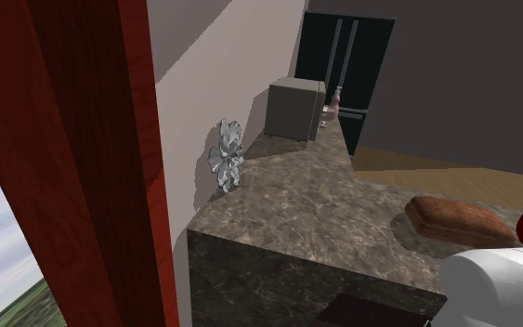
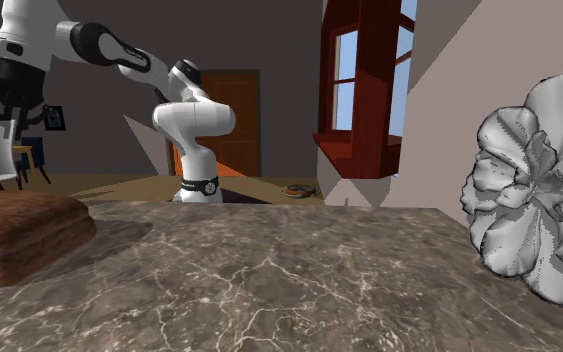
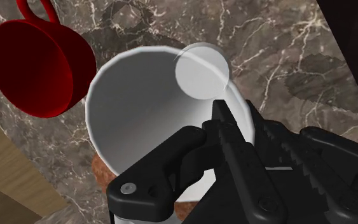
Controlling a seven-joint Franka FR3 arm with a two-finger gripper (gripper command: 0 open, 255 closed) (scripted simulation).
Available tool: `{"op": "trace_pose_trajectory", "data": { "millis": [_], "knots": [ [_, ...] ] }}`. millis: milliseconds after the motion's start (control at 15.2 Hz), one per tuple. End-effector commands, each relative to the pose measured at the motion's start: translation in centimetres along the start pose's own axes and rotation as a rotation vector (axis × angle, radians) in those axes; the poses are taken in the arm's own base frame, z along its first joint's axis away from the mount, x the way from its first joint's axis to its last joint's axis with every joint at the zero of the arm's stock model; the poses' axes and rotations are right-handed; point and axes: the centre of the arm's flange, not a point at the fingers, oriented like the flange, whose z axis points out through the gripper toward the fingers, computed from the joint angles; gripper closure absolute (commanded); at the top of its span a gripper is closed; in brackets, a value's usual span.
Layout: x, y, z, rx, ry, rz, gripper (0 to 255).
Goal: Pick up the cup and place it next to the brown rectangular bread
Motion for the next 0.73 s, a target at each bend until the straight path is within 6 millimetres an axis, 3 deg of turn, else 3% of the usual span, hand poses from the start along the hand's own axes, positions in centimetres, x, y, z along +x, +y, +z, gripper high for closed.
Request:
{"op": "trace_pose_trajectory", "data": {
  "millis": [0,660],
  "knots": [
    [0.0,-0.2,1.0,-0.001,0.000,0.000,255],
    [0.1,-1.6,6.1,-0.001,0.000,0.000,255]
  ]
}}
